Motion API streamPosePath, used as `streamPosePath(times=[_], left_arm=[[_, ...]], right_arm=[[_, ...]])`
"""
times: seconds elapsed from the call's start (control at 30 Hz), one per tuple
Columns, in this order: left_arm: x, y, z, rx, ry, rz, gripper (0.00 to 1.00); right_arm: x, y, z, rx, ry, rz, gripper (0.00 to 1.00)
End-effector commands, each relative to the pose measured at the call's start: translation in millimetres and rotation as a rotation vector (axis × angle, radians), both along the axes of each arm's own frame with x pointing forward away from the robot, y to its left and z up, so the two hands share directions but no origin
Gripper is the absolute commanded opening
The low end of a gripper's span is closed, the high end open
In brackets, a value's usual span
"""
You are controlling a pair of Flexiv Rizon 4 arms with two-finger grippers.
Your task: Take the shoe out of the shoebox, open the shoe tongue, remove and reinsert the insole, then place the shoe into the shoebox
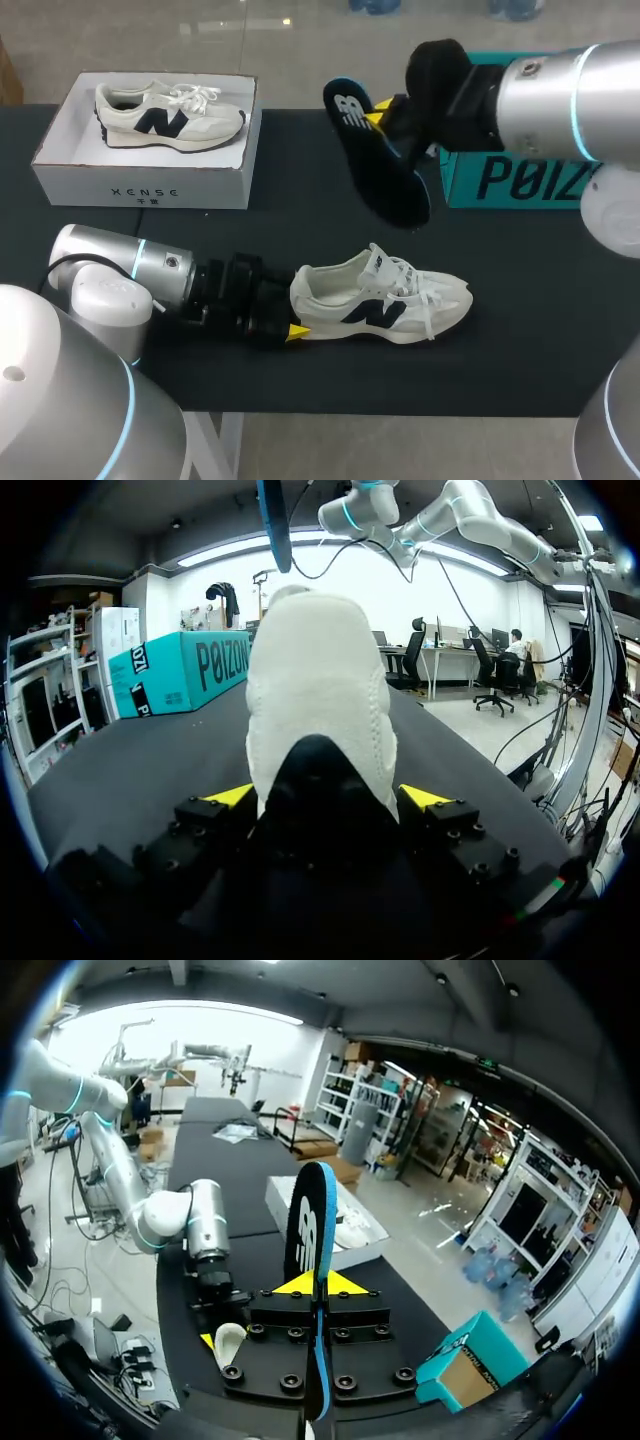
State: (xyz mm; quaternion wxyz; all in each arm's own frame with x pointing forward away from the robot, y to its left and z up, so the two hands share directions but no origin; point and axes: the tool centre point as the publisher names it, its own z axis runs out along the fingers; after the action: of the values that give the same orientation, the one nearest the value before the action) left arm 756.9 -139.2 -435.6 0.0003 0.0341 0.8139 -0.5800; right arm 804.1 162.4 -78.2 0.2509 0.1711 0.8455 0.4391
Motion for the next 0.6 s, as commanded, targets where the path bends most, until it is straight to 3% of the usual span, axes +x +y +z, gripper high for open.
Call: streamPosePath(times=[0.03,0.27,0.43,0.6], left_arm=[[0.8,-2,-5,0.0,-0.001,0.0,0.0],[0.8,-2,-5,0.0,-0.001,0.0,0.0],[0.8,-2,-5,0.0,-0.001,0.0,0.0],[0.8,-2,-5,0.0,-0.001,0.0,0.0]], right_arm=[[27.5,-26,1,0.163,-0.022,0.186,0.0],[64.5,-46,14,0.284,-0.034,0.302,0.0],[82.8,-46,22,0.28,-0.026,0.346,0.0],[85.9,-44,23,0.268,-0.021,0.357,0.0]])
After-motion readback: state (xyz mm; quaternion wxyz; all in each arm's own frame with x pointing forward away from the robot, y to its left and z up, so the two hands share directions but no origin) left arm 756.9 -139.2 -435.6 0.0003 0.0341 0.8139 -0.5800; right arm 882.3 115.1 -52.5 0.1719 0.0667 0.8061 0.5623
